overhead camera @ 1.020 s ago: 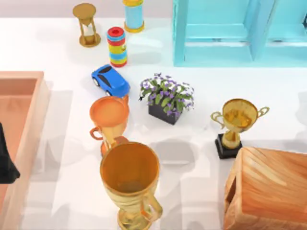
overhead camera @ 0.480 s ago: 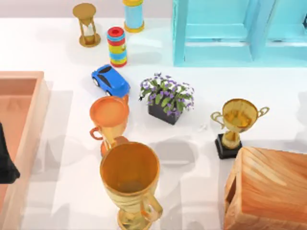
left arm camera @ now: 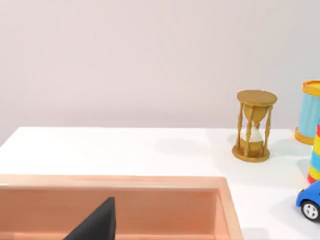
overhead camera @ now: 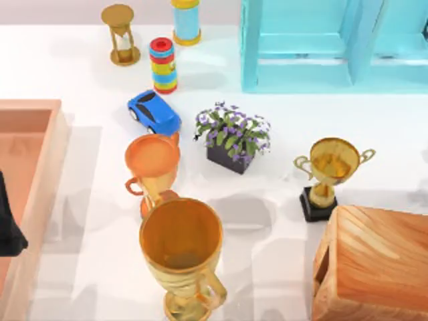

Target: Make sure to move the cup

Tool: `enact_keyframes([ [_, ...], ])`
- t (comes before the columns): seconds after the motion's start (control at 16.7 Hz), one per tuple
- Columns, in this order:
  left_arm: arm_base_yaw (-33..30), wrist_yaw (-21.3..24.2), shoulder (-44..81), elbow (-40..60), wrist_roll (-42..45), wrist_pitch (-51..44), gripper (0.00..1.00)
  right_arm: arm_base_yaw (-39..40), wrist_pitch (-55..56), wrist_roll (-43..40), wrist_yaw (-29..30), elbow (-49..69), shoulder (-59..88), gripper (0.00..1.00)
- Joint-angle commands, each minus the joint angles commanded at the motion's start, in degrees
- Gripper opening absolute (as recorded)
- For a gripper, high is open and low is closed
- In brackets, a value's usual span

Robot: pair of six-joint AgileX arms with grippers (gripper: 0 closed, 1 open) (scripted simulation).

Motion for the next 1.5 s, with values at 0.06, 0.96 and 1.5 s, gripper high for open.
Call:
enact_keyframes([
  [0.06, 0.0, 0.0, 0.0, 0.0, 0.0, 0.0, 1.0, -2.49, -1.06, -2.51, -0.09, 1.95, 0.84, 0.0],
  [0.96, 0.0, 0.0, 0.0, 0.0, 0.0, 0.0, 1.0, -34.1, -11.78, -33.96, -1.09, 23.58, 6.9, 0.0],
  [1.5, 0.0, 0.0, 0.0, 0.0, 0.0, 0.0, 1.0, -33.85, 1.56, -33.59, -1.08, 14.79, 11.6, 0.0],
])
